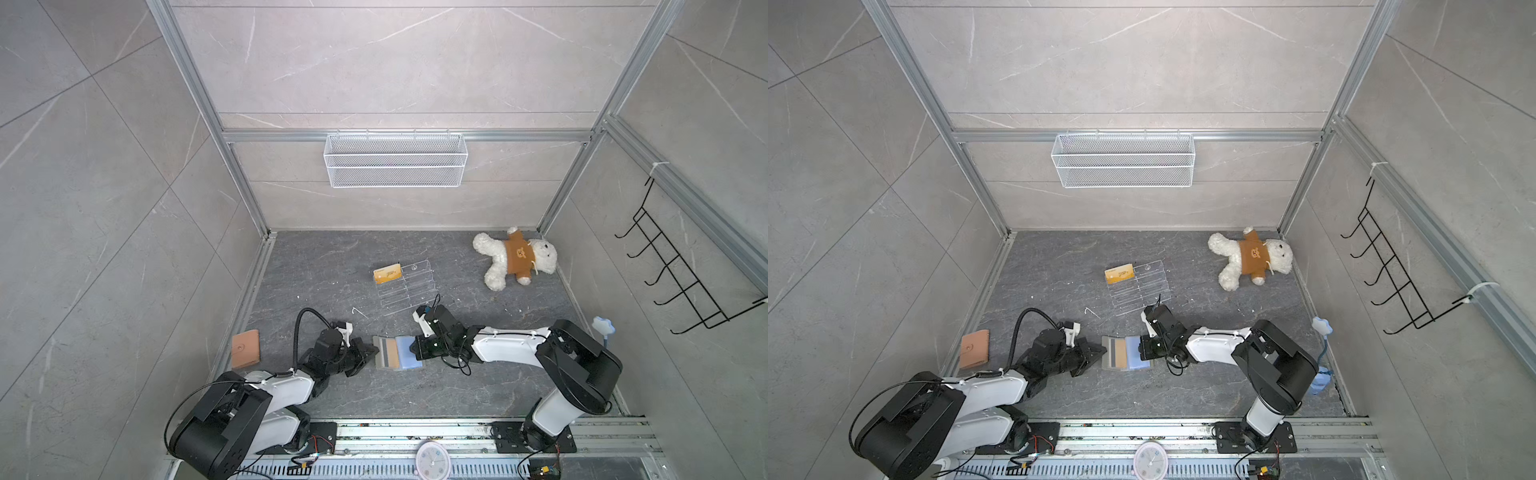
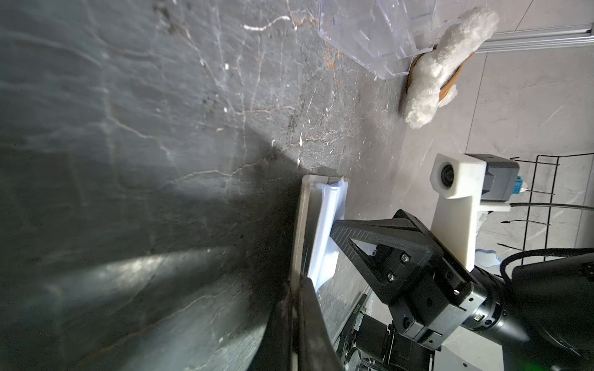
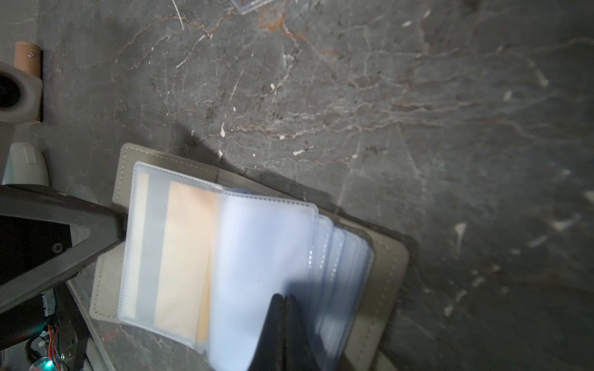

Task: Take the credit cards out of the card holder
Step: Flip over the card slot on the card holder.

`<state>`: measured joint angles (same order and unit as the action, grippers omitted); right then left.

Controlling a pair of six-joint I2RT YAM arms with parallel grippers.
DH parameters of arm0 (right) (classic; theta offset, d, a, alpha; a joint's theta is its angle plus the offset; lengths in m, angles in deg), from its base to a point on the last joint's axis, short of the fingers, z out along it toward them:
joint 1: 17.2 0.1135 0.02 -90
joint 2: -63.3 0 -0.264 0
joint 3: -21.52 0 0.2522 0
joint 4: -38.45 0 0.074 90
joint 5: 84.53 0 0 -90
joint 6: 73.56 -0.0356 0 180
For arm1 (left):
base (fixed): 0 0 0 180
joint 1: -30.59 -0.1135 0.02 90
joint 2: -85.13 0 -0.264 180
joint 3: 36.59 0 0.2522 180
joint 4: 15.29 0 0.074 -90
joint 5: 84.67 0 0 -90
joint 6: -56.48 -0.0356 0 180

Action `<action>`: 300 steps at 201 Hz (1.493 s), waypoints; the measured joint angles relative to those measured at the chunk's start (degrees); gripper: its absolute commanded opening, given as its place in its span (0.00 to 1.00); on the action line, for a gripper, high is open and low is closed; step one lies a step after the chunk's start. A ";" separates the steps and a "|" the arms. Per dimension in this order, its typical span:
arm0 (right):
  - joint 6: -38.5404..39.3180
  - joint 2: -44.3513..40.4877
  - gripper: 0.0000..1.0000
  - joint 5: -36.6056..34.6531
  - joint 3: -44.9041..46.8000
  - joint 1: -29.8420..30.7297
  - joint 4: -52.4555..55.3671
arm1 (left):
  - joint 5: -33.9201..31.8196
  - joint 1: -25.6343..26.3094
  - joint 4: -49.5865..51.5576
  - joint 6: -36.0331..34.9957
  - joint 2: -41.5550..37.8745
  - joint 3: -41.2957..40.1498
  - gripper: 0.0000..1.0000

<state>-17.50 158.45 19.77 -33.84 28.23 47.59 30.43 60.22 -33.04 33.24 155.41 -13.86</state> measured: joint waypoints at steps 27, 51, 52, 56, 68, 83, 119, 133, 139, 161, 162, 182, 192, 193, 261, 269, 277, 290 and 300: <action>0.04 -1.57 0.00 -1.90 0.00 0.15 2.49 | -0.07 0.13 4.61 -1.99 -3.78 1.18 0.00; 0.02 -3.37 0.00 -4.13 0.00 0.02 6.82 | -0.07 0.33 7.56 -3.65 -6.78 2.12 0.00; 0.02 -3.41 0.00 -4.22 0.00 -0.02 7.08 | -0.07 0.33 7.67 -3.74 -6.84 2.16 0.00; 0.02 -3.52 0.00 -4.37 -0.02 -0.07 7.56 | -0.07 0.33 8.02 -3.98 -6.95 2.32 0.00; 0.00 -3.78 0.00 -5.01 -0.02 -0.13 8.92 | -0.07 0.33 9.05 -4.52 -6.97 2.71 0.00; 0.00 -3.85 0.00 -5.46 -0.39 -0.11 10.12 | -0.07 0.33 9.86 -5.05 -6.93 2.82 0.00; -0.04 -3.85 0.00 -5.75 -0.63 -0.11 10.95 | -0.07 0.66 10.88 -5.73 -6.60 3.78 0.00; -0.42 -3.78 0.00 -5.68 -0.61 -0.11 10.86 | -0.07 1.16 10.95 -5.92 -6.05 4.66 0.00; -0.46 -3.74 0.00 -5.55 -0.61 -0.11 10.82 | -0.07 1.40 10.93 -5.95 -5.77 5.01 0.00; -1.05 -3.54 0.00 -5.35 -0.61 -0.04 10.56 | -0.09 2.21 10.43 -5.95 -4.61 5.70 0.00; -1.03 -3.54 0.00 -5.35 -0.61 -0.04 10.56 | -0.09 2.25 10.40 -5.95 -4.55 5.73 0.00; -1.09 -3.48 0.00 -5.33 -0.61 0.00 10.43 | -0.22 3.04 8.61 -5.88 -3.13 5.79 0.00; -1.22 -3.41 0.00 -5.31 -0.61 0.00 10.38 | -0.46 3.69 6.82 -5.66 -2.16 5.81 0.00; -1.27 -3.41 0.00 -5.31 -0.61 0.00 10.38 | -0.46 3.74 6.71 -5.66 -2.10 5.81 0.00; -1.70 -3.21 0.00 -5.07 -0.57 0.00 9.77 | 0.81 7.50 -11.34 -2.36 10.86 7.37 0.00; -1.70 -3.23 0.00 -5.07 -0.52 0.00 9.75 | 1.01 7.52 -12.44 -2.03 11.52 7.34 0.00; -1.70 -3.23 0.00 -5.07 -0.48 0.00 9.64 | 1.03 7.52 -12.79 -1.88 11.63 7.30 0.00; -1.70 -3.30 0.00 -5.07 -0.35 0.00 9.53 | 0.83 7.52 -12.61 -1.84 10.99 6.99 0.00; -1.70 -3.34 0.00 -5.09 -0.33 0.00 9.53 | 0.37 7.52 -10.75 -2.12 9.40 6.86 0.00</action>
<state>-19.20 155.11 14.68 -34.17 28.23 57.12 30.80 67.74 -43.79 31.12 164.80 -6.99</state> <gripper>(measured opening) 0.050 0.051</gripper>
